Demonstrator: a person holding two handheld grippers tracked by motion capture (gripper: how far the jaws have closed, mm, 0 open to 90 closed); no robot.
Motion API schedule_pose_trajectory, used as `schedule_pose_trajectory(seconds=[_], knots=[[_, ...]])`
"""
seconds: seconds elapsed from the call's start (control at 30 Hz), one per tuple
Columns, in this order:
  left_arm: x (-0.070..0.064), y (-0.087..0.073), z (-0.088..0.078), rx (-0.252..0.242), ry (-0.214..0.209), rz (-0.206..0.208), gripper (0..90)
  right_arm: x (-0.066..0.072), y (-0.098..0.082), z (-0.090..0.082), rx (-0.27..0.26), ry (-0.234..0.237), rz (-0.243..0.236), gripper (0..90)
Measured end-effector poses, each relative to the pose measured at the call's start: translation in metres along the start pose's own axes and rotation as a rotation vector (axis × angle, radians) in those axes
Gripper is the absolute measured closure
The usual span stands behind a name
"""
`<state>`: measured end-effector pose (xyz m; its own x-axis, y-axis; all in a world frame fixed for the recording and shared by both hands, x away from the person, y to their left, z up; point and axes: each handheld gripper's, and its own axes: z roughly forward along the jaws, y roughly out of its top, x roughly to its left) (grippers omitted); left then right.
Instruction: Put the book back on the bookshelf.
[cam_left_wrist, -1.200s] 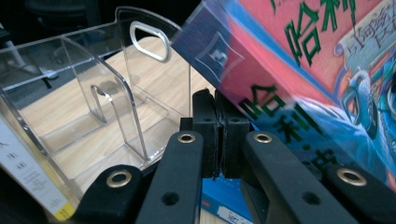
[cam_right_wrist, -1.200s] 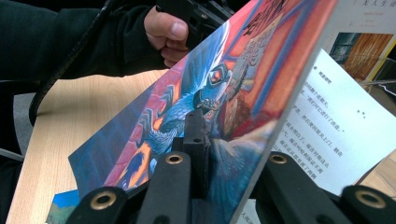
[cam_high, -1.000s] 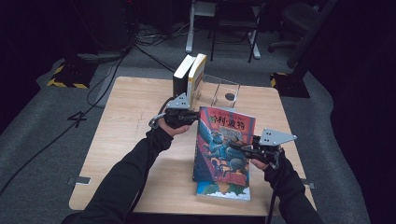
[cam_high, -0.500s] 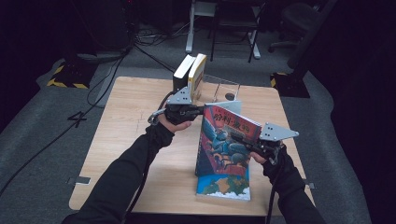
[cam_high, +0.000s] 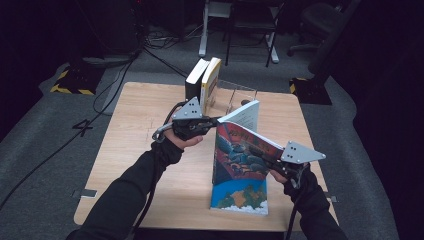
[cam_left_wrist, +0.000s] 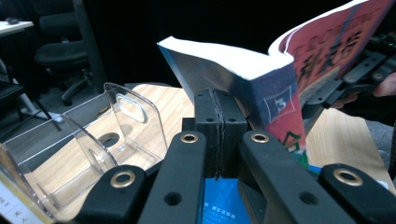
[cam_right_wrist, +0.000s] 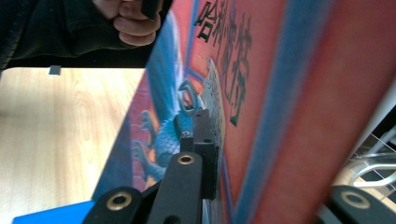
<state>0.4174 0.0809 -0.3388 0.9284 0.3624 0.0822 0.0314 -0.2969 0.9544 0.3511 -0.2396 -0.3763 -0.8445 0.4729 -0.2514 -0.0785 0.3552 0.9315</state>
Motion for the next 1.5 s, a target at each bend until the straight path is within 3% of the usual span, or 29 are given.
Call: schedule_pose_trajectory(seconds=[0.3,0.4,0.6,0.77,0.83,0.97,1.2,1.3,1.4,1.5], knots=[[-0.025,-0.021,-0.005,0.041,0.004,0.021,78.3,0.016,-0.004,-0.015,-0.03,0.002,-0.01,86.7],[-0.035,-0.03,-0.01,0.067,0.02,0.048,74.6,0.018,-0.005,-0.017,-0.037,0.0,-0.009,86.7],[-0.054,-0.054,-0.016,0.144,0.045,0.062,65.5,0.023,-0.006,-0.02,-0.042,-0.001,-0.012,86.7],[-0.071,-0.071,-0.018,0.172,0.014,0.039,59.5,0.026,-0.006,-0.022,-0.044,-0.002,-0.008,86.7],[-0.077,-0.08,-0.014,0.195,-0.012,0.03,56.3,0.029,-0.006,-0.023,-0.045,-0.004,-0.005,86.7],[-0.089,-0.095,0.003,0.247,-0.02,0.007,45.4,0.031,-0.007,-0.025,-0.05,-0.003,-0.004,86.6],[-0.095,-0.104,0.029,0.203,-0.04,-0.062,37.9,0.036,-0.008,-0.032,-0.056,0.013,-0.003,86.3],[-0.099,-0.103,0.04,0.178,-0.044,-0.052,37.7,0.038,-0.009,-0.035,-0.052,0.018,-0.01,86.1],[-0.102,-0.1,0.047,0.15,-0.032,-0.053,41.3,0.039,-0.009,-0.038,-0.045,0.026,-0.019,85.4],[-0.103,-0.099,0.05,0.132,-0.016,-0.056,50.6,0.038,-0.01,-0.041,-0.041,0.024,-0.023,84.2]])
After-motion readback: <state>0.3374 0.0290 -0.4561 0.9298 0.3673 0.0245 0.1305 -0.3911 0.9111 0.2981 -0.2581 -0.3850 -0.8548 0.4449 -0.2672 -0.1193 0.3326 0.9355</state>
